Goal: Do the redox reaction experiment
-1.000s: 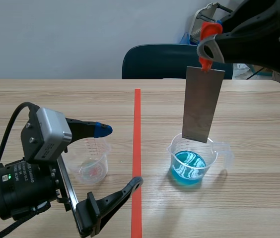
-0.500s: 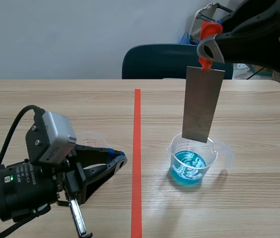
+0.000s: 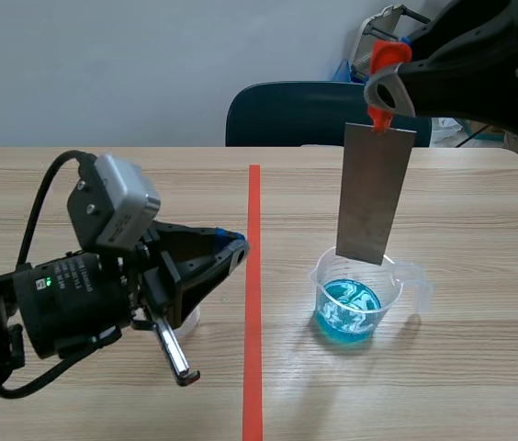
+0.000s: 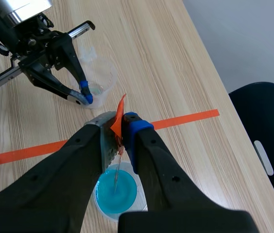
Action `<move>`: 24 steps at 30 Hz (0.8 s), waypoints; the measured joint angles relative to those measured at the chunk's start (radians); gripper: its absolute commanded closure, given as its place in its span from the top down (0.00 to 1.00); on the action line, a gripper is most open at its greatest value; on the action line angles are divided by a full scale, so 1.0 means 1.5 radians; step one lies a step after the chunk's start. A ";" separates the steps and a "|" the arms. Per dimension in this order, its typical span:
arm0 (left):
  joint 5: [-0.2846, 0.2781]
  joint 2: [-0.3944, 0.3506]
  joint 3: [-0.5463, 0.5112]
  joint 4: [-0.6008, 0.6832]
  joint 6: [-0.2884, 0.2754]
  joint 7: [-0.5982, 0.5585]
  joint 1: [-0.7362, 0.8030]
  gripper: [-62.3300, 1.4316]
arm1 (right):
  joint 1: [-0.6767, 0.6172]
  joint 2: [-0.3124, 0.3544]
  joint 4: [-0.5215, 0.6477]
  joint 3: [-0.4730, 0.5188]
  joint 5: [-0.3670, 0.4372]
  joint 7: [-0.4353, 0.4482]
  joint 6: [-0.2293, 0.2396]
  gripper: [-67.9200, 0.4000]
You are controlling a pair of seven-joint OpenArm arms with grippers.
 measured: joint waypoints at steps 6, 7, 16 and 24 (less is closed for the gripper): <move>0.000 0.028 0.000 0.000 0.006 0.013 -0.018 0.05 | 0.000 0.000 0.000 0.000 0.000 0.000 0.000 0.01; 0.000 0.032 0.000 0.000 0.005 0.020 -0.020 0.05 | 0.000 0.000 0.000 0.000 0.000 0.000 0.000 0.01; 0.000 0.051 0.034 -0.051 0.007 0.041 -0.065 0.05 | 0.000 0.000 0.000 0.000 0.000 0.000 0.000 0.01; 0.000 0.075 0.040 -0.104 0.009 0.040 -0.098 0.05 | 0.000 0.000 0.000 0.000 0.000 0.000 0.000 0.01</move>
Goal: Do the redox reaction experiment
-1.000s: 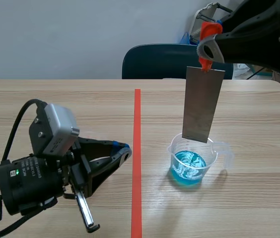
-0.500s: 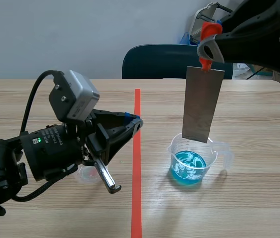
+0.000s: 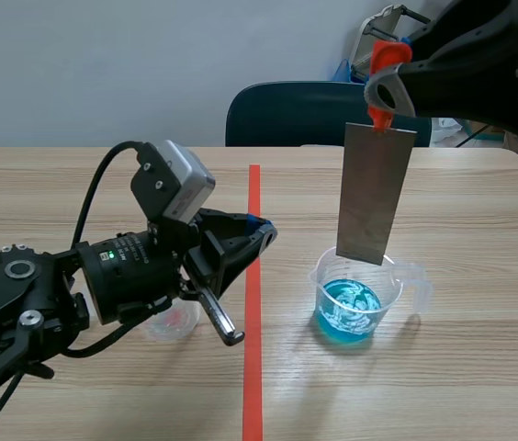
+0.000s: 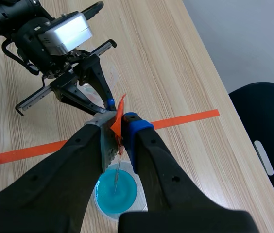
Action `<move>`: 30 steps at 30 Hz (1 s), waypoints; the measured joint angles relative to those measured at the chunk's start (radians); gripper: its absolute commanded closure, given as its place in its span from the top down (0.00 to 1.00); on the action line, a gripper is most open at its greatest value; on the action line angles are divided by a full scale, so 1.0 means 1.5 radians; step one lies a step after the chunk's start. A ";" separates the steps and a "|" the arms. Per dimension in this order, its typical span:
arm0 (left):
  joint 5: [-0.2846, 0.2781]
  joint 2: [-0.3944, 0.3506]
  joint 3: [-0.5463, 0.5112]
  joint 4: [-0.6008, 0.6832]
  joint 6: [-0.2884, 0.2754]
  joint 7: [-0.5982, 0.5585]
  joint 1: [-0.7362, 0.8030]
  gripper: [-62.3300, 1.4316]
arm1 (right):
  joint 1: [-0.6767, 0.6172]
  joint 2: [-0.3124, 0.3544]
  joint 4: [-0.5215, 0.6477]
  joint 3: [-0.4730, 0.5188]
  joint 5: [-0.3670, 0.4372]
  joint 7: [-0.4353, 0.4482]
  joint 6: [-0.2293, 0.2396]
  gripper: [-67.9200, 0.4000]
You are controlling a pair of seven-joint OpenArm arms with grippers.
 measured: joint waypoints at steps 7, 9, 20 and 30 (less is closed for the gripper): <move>0.001 0.018 0.000 -0.010 0.000 0.001 -0.018 0.05 | 0.000 0.000 0.000 0.000 0.000 0.000 0.000 0.01; 0.001 0.019 0.000 -0.010 -0.006 0.003 -0.018 0.07 | 0.000 0.000 0.000 0.000 0.000 0.000 0.000 0.01; 0.002 0.020 0.000 -0.010 -0.054 0.008 -0.014 0.07 | 0.000 0.000 0.000 0.000 0.000 0.000 0.000 0.01; 0.000 0.020 0.000 -0.010 -0.069 0.022 -0.013 0.07 | 0.000 0.000 0.000 0.000 0.000 0.000 0.000 0.01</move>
